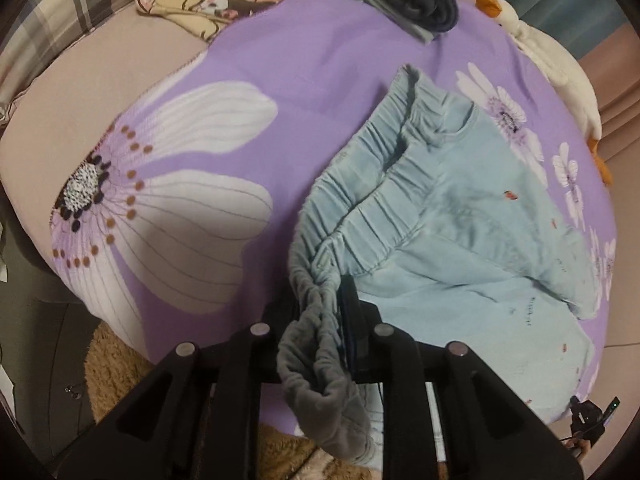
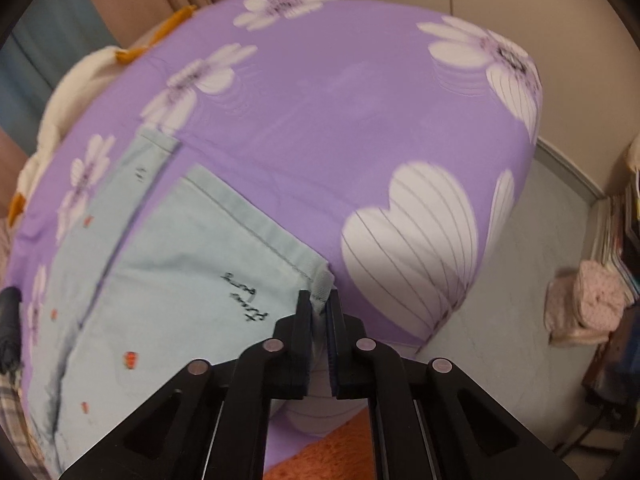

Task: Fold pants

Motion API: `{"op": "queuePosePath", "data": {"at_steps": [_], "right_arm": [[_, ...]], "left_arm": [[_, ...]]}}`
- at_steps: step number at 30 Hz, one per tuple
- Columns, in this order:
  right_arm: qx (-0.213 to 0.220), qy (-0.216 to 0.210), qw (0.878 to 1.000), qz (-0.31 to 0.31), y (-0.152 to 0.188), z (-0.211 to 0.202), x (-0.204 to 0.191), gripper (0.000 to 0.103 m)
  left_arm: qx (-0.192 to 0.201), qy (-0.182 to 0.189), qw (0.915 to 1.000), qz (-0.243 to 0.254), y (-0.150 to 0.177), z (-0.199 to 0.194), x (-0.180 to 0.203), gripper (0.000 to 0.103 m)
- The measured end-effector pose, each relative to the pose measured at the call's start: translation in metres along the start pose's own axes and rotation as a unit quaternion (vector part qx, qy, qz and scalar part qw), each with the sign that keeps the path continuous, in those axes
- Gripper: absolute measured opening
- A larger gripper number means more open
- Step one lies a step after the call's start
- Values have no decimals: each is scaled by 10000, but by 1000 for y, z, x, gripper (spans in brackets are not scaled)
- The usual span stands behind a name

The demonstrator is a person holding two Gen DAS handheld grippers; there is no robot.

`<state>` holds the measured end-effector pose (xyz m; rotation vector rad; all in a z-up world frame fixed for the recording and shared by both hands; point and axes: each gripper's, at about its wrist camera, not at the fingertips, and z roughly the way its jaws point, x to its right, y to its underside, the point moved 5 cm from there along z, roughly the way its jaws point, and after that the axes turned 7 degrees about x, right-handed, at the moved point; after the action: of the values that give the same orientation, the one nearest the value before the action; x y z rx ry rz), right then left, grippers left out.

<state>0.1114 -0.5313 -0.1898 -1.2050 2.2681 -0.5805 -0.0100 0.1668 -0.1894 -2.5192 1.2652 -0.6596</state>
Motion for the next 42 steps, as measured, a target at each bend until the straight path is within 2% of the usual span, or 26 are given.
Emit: {"op": "queuePosePath", "data": {"at_steps": [5, 9, 18, 21, 23, 24, 28, 30, 31, 32, 33, 34, 35, 37, 38, 39, 42], "right_arm": [[93, 315, 9991, -287, 1, 1, -5, 6], [143, 310, 9993, -181, 3, 1, -1, 6], [138, 340, 9992, -185, 4, 3, -2, 6], [136, 345, 9991, -206, 3, 3, -3, 6], [127, 368, 9989, -251, 3, 2, -3, 6], [119, 388, 9988, -269, 2, 2, -4, 6], [123, 514, 9980, -346, 1, 0, -7, 9], [166, 684, 9965, -448, 0, -2, -8, 26], [208, 861, 9947, -517, 0, -5, -9, 33], [232, 961, 9936, -553, 0, -7, -8, 46], [256, 1017, 9929, -565, -1, -10, -8, 53], [274, 986, 9932, -556, -2, -13, -9, 54], [305, 915, 9938, -548, -2, -18, -11, 54], [426, 805, 9942, -573, -5, -29, -16, 64], [531, 785, 9936, -623, -7, -38, -20, 74], [623, 766, 9929, -669, -9, -43, -24, 79], [904, 642, 9901, -864, -14, -61, -43, 79]], "left_arm": [[-120, 79, 9998, -111, -2, 4, -3, 22], [-229, 219, 9991, -288, -5, 5, -8, 22], [-248, 142, 9993, -227, -9, 8, 5, 25], [-300, 15, 9995, -8, -11, 2, 4, 43], [-139, -281, 9995, 51, -17, -7, -2, 66], [-86, -299, 9995, 17, -19, -10, -5, 69], [41, -176, 9996, -230, -22, -23, -9, 69], [171, -12, 9996, -219, -25, -35, -1, 69], [231, 34, 9996, -183, -27, -39, 3, 71], [367, 113, 9992, -78, -31, -49, 12, 76], [455, 164, 9988, -14, -34, -57, 15, 79], [585, 245, 9980, 72, -38, -65, 24, 86], [735, 355, 9966, 150, -41, -73, 34, 89], [916, 636, 9933, 305, -46, -84, 56, 91], [938, 746, 9921, 371, -47, -85, 65, 96], [963, 860, 9907, 438, -47, -87, 74, 98], [1021, 1265, 9846, 636, -46, -87, 107, 98]]}}
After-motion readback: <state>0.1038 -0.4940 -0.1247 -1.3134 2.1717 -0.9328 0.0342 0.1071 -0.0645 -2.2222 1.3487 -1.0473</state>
